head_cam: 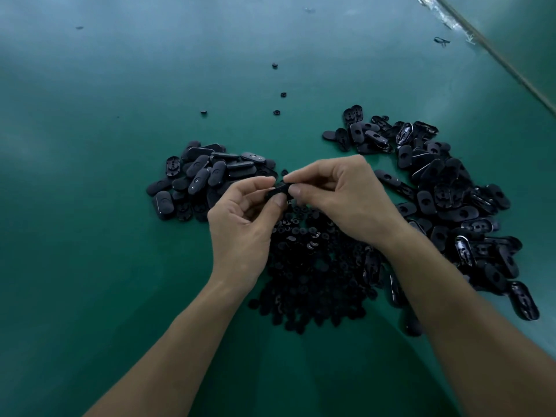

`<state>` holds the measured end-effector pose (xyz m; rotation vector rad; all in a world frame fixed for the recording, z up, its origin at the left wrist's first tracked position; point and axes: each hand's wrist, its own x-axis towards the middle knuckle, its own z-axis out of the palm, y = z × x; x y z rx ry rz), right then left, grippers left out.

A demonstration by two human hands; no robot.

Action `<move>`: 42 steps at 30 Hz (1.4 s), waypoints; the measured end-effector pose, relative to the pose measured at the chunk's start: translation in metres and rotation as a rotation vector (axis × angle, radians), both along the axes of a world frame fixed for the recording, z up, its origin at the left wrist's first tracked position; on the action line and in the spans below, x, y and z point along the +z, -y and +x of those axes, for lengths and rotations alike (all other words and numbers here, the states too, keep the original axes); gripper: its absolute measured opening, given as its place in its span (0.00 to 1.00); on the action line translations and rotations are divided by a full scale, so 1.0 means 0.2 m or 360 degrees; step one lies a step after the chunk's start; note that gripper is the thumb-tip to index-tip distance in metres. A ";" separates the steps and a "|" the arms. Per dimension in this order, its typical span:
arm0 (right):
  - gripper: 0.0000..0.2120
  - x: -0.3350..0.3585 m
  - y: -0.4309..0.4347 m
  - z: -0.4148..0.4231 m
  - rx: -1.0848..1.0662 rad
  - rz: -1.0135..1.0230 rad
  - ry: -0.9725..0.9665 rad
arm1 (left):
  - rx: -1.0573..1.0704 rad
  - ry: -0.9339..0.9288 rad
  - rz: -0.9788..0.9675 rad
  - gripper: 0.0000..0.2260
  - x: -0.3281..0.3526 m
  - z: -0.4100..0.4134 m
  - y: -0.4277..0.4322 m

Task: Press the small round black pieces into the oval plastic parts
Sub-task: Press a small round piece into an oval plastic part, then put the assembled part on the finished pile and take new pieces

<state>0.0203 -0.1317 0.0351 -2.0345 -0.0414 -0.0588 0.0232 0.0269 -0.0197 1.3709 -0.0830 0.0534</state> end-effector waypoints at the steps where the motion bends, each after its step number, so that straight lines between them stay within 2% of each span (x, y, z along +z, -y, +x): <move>1: 0.08 0.00 0.01 0.00 0.0020 0.0008 0.0001 | -0.0001 -0.0005 -0.0006 0.11 0.00 0.00 0.00; 16: 0.05 0.00 -0.01 0.00 -0.0013 -0.0102 0.0019 | -0.0030 -0.0047 -0.0138 0.12 0.00 0.00 0.00; 23: 0.06 -0.01 0.02 0.00 0.0048 0.0016 0.0017 | -0.0023 -0.0017 -0.0093 0.11 0.00 0.00 0.00; 31: 0.07 -0.05 -0.06 -0.03 -0.0001 -0.0508 0.0539 | 0.0052 -0.0032 -0.0154 0.07 0.01 0.00 -0.01; 42: 0.05 -0.01 -0.10 -0.03 0.0026 -0.0600 0.0363 | 0.0054 -0.0018 -0.0068 0.10 0.00 0.01 0.00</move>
